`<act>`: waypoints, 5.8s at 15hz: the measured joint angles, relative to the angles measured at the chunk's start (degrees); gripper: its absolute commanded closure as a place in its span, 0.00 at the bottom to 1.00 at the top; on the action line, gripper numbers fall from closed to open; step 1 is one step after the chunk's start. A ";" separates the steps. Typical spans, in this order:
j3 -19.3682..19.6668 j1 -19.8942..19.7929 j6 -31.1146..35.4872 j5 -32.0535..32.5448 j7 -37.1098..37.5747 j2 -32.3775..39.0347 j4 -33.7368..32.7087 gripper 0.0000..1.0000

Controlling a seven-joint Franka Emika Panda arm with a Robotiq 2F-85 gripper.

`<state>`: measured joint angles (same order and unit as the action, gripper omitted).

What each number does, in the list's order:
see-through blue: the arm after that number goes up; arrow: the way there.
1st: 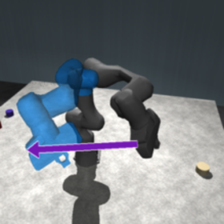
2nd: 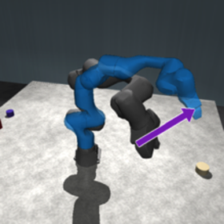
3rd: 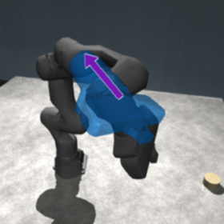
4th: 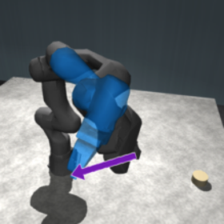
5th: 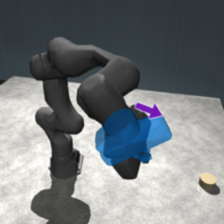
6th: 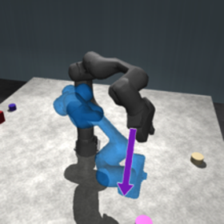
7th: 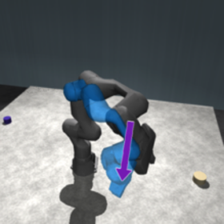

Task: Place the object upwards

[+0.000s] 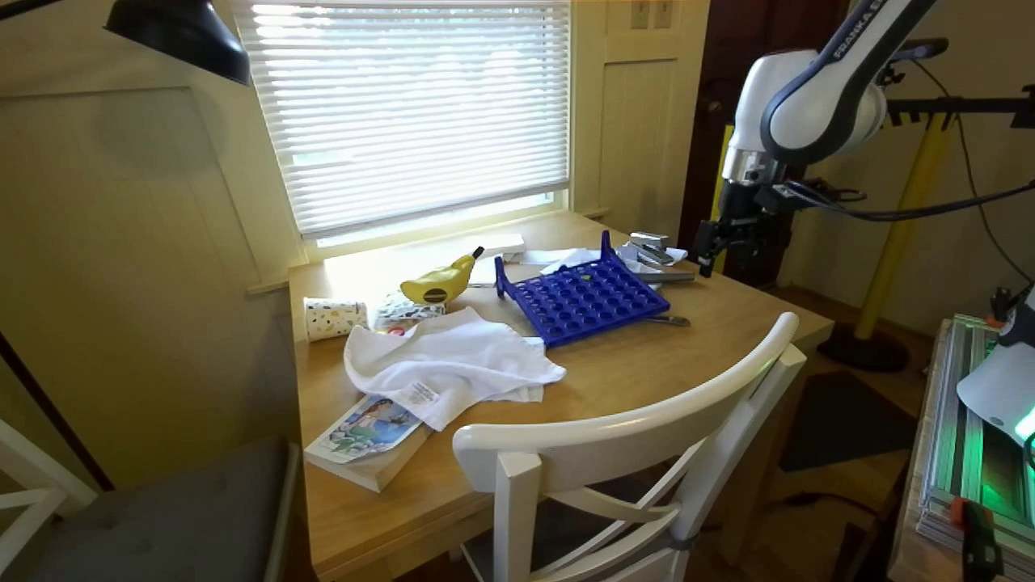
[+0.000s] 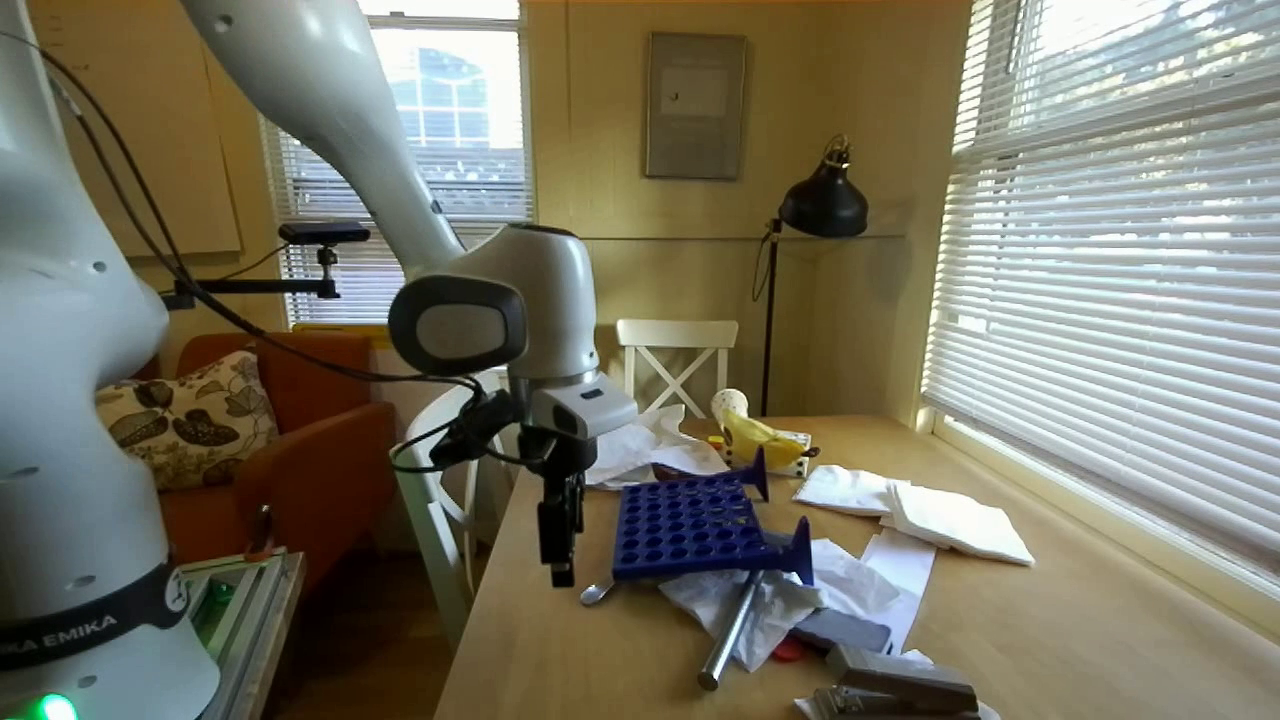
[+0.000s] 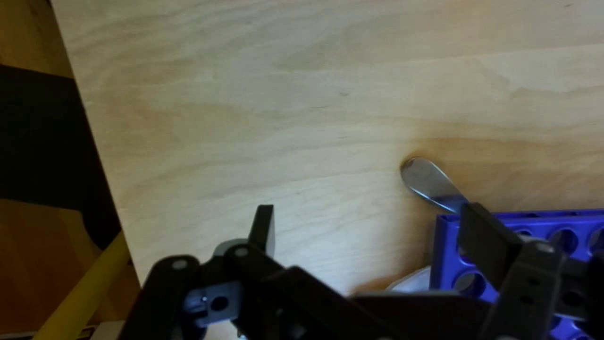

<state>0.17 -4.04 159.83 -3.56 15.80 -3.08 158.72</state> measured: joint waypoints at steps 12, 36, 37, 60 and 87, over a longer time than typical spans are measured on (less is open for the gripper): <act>1.63 3.81 13.04 4.60 10.47 10.16 -2.27 0.00; -2.94 4.13 21.78 -11.14 10.36 23.25 -11.39 0.13; -3.50 3.65 21.78 -11.17 10.32 23.22 -11.39 0.14; -12.21 -4.53 10.90 -19.39 -0.30 18.89 -10.96 0.17; -18.98 -11.50 16.40 -19.39 -1.32 21.62 -11.72 0.18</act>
<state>-18.81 -15.54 176.24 -22.95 14.48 18.54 147.00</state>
